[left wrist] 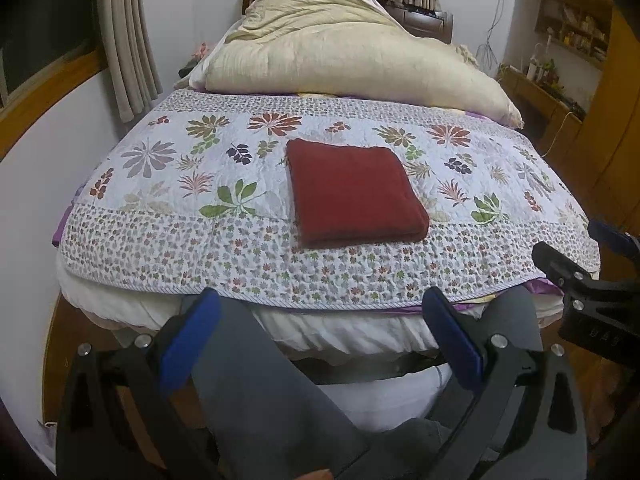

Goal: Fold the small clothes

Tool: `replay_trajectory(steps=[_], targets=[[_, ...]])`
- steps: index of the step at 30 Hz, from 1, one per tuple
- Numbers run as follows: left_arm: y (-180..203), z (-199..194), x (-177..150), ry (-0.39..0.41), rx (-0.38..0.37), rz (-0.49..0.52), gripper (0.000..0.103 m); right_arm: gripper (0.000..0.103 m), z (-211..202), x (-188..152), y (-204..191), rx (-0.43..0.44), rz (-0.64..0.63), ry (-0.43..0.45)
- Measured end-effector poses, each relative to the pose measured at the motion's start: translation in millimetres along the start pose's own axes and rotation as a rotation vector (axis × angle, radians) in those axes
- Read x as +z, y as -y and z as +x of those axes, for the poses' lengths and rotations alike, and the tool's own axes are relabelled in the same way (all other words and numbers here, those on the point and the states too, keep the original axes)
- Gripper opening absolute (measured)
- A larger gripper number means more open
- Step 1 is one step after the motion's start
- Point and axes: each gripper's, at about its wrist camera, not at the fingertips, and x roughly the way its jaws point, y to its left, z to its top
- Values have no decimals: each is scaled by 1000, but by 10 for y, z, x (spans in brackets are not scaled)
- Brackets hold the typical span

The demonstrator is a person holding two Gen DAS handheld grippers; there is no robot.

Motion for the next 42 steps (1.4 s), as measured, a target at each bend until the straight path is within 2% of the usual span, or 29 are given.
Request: replay_trajectory(steps=[14, 21, 42], targets=[[1, -7, 32, 6, 16, 5, 100, 99, 49, -13, -29, -7, -24, 10], [14, 18, 29, 0, 13, 11, 100, 99, 78, -33, -21, 14, -15, 16], [-13, 40, 79, -3, 2, 4, 100, 99, 128, 12, -25, 3, -14, 10]])
